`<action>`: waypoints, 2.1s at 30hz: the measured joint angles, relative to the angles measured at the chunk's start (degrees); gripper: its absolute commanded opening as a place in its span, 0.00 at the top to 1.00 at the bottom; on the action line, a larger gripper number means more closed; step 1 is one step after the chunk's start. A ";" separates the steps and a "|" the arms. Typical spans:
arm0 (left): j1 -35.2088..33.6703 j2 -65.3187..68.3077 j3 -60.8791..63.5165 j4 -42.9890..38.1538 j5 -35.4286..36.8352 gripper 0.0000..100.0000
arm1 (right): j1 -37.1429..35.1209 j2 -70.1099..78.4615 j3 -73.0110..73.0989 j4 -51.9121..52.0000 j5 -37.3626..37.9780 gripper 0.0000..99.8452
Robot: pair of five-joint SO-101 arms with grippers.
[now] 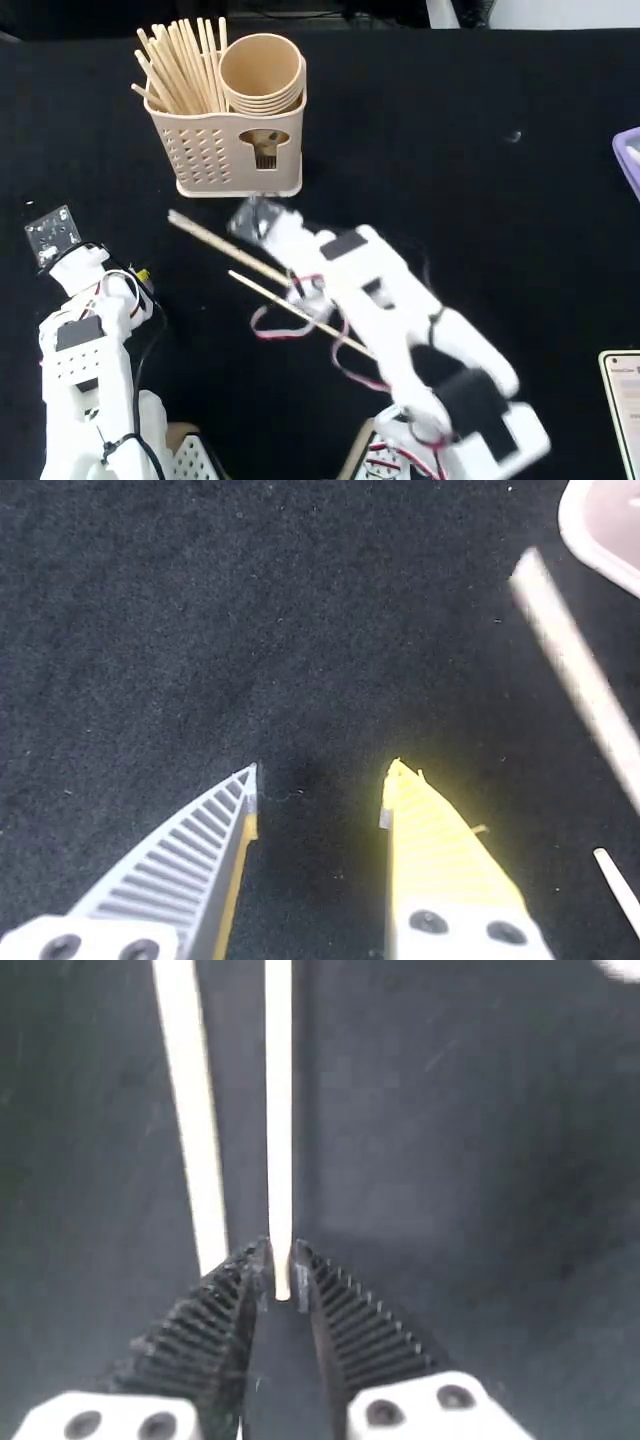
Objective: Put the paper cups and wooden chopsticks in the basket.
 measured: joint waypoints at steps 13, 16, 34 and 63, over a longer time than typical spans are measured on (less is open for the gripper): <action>0.00 0.00 0.00 0.00 0.00 0.79 | 14.33 -27.60 15.74 18.73 18.46 0.99; 0.00 0.00 0.00 0.00 0.00 0.79 | 14.51 -32.53 19.34 19.34 19.52 0.93; -0.09 0.00 0.62 -1.67 0.00 0.79 | -7.38 -37.71 19.87 11.96 3.43 0.73; 0.00 0.00 0.70 -1.67 0.00 0.79 | -8.79 -2.20 5.63 -5.54 -3.52 0.99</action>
